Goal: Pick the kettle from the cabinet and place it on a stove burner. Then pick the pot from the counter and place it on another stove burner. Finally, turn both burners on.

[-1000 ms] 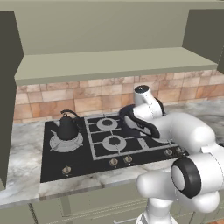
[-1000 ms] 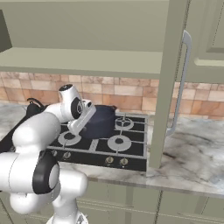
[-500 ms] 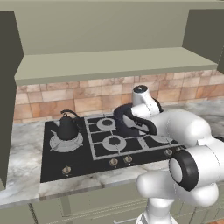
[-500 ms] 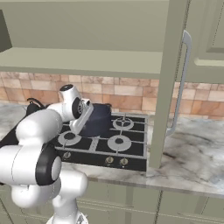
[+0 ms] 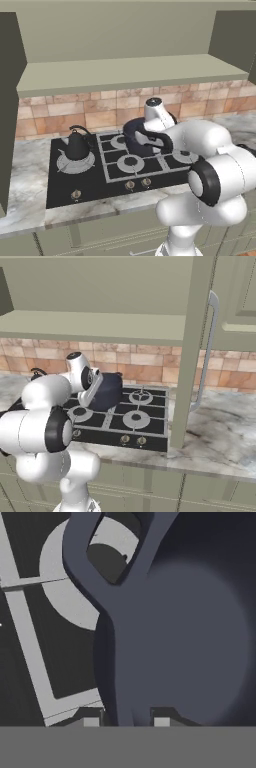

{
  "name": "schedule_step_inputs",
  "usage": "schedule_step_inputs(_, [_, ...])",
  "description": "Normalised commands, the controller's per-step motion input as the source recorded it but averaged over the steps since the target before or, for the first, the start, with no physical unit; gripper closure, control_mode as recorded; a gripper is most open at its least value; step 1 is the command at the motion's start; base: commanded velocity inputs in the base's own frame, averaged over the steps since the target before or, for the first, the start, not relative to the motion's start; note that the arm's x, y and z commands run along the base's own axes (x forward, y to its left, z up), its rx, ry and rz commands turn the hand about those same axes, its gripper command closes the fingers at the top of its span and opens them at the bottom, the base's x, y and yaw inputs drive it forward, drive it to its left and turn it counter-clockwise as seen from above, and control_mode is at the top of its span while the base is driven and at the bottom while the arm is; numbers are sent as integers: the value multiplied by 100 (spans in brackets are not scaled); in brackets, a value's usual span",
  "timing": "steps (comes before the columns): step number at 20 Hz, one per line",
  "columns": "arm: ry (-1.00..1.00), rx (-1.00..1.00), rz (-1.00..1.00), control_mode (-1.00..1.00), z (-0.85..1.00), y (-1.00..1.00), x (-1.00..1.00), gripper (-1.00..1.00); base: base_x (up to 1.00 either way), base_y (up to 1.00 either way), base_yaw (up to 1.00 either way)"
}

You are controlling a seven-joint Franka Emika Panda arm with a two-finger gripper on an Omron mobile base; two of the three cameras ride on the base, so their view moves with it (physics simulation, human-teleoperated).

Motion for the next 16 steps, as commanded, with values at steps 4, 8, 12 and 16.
schedule_step_inputs(4, [4, 2, 2, -100, 0, 16, 35, 100, 0, 0, 0])
schedule_step_inputs(8, [3, 1, 2, -100, 0, 18, 34, 100, 0, 0, 0])
schedule_step_inputs(12, [5, 1, 2, -100, 0, 18, 37, 100, 0, 0, 0])
schedule_step_inputs(16, [3, 0, 1, -100, 0, 23, 34, 100, 0, 0, 0])
